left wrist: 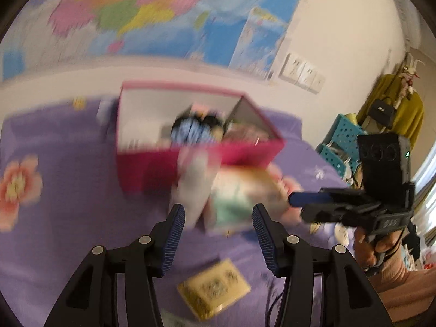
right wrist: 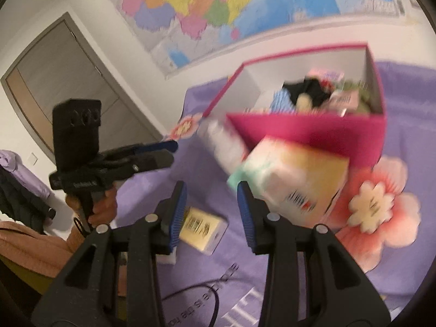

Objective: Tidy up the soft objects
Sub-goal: 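Withdraw the left tool from the box toward the yellow packet, then grasp the yellow tissue packet with the left tool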

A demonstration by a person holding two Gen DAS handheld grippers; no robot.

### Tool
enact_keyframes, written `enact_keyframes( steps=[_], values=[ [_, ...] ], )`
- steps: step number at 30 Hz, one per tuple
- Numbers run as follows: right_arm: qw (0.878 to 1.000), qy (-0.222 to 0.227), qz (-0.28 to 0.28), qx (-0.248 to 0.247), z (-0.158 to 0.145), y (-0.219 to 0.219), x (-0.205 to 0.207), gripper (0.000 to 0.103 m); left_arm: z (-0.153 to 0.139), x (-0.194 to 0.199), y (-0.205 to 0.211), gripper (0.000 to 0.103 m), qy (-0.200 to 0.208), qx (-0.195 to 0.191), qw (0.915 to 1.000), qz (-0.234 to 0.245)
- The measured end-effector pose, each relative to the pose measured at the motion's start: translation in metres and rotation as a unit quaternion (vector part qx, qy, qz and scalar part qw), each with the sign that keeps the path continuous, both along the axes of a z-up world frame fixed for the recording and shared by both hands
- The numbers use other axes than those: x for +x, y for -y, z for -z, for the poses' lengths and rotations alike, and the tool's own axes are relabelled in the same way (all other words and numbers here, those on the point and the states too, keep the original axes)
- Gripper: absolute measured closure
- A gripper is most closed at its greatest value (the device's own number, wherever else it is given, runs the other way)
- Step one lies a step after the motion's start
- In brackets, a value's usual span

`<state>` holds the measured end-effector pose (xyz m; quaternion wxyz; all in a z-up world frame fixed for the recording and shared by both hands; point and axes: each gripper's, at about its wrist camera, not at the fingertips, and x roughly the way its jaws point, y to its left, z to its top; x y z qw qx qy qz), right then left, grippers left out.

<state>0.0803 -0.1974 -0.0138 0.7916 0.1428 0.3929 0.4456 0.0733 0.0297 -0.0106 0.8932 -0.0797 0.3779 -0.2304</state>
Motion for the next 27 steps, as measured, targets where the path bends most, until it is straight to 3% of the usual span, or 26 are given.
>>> enact_keyframes(
  steps=[3,8,20,27],
  values=[
    [1.0,-0.022,-0.012,-0.006,0.015,-0.01,-0.005,0.062,0.026,-0.008,-0.004,0.05,-0.031,0.013,0.9994,-0.009],
    [0.998,-0.054,-0.025,-0.013,0.037,-0.023,-0.009,0.062,0.055,-0.019,-0.015,0.05,-0.075,0.002,0.9971,-0.016],
    [0.994,-0.1,-0.034,-0.025,0.072,-0.048,-0.015,0.062,0.074,-0.034,-0.008,0.05,-0.102,-0.002,0.9947,0.008],
    [0.994,-0.099,-0.035,-0.028,0.074,-0.053,-0.016,0.062,0.078,-0.035,-0.002,0.053,-0.11,-0.002,0.9938,0.017]
  ],
)
